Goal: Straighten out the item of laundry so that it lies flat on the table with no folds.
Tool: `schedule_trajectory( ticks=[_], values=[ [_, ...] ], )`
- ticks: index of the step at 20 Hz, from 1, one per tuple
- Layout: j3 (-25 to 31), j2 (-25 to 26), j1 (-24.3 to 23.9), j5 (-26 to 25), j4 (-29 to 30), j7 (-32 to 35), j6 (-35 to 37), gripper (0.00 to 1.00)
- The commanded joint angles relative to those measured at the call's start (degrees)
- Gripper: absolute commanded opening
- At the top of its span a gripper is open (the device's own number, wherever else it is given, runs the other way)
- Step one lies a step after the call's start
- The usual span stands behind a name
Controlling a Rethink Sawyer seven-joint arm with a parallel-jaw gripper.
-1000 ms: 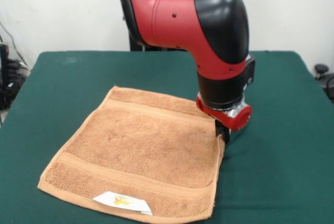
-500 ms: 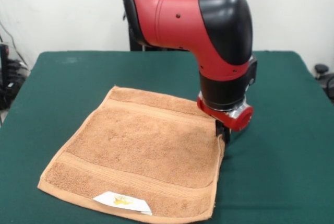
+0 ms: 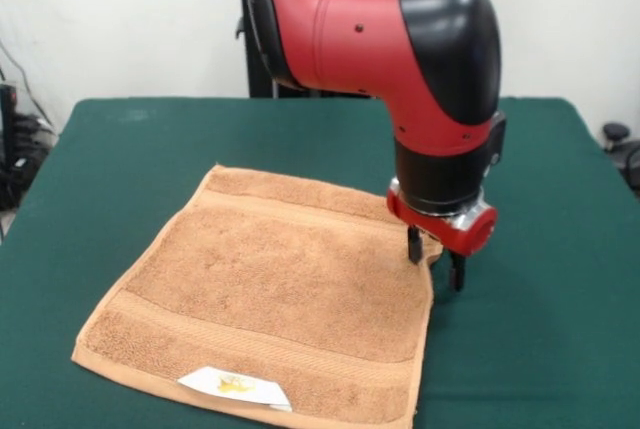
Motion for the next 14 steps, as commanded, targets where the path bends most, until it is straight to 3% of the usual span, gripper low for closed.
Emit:
schedule_trajectory(
  ticks=[1, 14],
  values=[
    [3.1, 7.9, 1.3, 0.9, -0.2, 10.3, -12.3, 1.0],
    [4.7, 7.3, -0.2, 1.2, 0.8, 9.7, -13.2, 1.0]
  ],
)
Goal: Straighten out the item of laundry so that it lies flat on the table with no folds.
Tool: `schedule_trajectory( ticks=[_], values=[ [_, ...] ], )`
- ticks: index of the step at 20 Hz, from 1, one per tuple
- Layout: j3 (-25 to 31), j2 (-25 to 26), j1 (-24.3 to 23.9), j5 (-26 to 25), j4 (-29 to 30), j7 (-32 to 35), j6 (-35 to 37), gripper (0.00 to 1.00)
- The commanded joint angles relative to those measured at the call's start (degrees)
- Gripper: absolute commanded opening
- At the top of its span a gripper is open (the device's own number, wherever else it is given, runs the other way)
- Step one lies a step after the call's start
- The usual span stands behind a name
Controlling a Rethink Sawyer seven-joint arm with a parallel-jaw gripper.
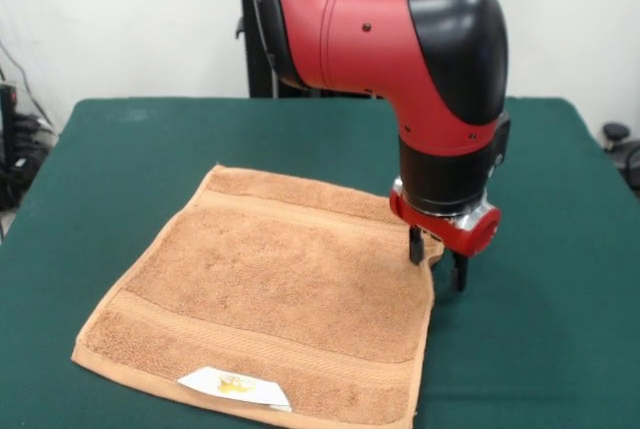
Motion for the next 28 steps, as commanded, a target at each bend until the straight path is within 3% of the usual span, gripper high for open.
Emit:
schedule_trajectory(
  ticks=[1, 14, 19, 28],
  values=[
    [5.3, 6.9, -1.1, 1.0, 1.2, 9.3, -13.3, 1.0],
    [8.9, -0.6, -5.9, -1.3, 5.2, 5.0, -10.9, 1.0],
    [9.4, -6.4, -7.5, -1.5, 9.3, 3.9, -7.5, 1.0],
    [11.0, -8.6, -10.0, -2.2, 11.5, 2.5, -6.9, 1.0]
  ],
)
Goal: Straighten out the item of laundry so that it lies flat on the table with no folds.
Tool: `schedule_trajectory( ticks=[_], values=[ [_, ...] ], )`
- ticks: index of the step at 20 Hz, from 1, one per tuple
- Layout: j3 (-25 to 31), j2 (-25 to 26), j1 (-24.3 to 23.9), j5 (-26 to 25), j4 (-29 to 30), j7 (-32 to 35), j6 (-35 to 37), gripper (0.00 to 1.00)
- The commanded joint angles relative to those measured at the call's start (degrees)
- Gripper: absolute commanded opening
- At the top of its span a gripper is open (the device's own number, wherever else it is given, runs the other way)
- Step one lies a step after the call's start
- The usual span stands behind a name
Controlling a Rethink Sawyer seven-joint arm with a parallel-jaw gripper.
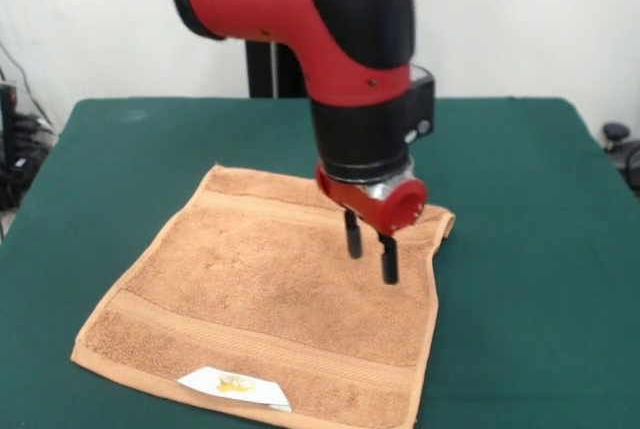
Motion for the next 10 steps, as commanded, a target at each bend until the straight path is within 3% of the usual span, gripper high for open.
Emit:
schedule_trajectory(
  ticks=[1, 10],
  values=[
    [6.7, -1.3, 0.1, -2.0, 6.9, 2.9, -2.5, 1.0],
    [5.5, -0.6, 1.0, -2.6, 5.7, 3.7, -1.2, 1.0]
  ],
)
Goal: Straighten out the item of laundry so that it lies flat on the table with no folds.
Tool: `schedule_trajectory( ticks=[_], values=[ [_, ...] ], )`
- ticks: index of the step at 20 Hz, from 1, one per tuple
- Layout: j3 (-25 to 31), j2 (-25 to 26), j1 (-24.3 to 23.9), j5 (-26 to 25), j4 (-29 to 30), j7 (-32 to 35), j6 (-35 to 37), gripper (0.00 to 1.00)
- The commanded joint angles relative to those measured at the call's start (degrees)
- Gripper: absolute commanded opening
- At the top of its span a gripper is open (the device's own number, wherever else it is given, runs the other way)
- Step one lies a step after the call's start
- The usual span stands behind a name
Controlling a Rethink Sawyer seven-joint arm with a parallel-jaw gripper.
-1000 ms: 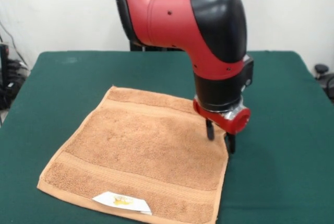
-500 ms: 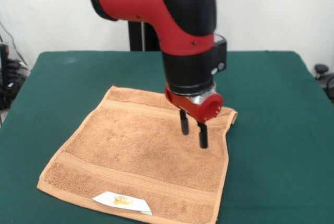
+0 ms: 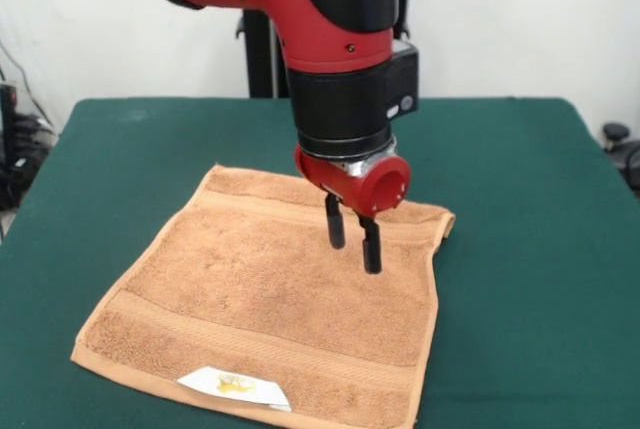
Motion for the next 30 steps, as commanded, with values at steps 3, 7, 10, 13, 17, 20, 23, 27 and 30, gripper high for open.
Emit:
schedule_trajectory(
  ticks=[3, 7, 10, 13, 17, 20, 23, 27, 30],
  values=[
    [2.7, 3.3, 3.1, -3.0, 4.7, 4.1, -0.4, 1.0],
    [0.9, 5.7, 3.6, -3.9, 4.3, 4.8, -2.1, 1.0],
    [0.7, 7.7, 2.9, -4.4, 3.5, 4.6, -4.0, 1.0],
    [1.0, 8.8, 2.9, -5.4, 4.8, 5.1, -7.6, 1.0],
    [1.5, 9.6, 1.6, -6.7, 5.0, 3.9, -8.1, 1.0],
    [2.2, 10.2, 1.0, -7.0, 5.4, 4.3, -9.5, 1.0],
    [3.5, 11.4, 0.7, -6.8, 5.5, 5.1, -11.2, 1.0],
    [4.3, 12.8, 1.0, -6.5, 4.8, 5.8, -12.2, 1.0],
    [4.8, 12.7, 1.1, -5.8, 4.8, 6.2, -11.8, 1.0]
  ],
)
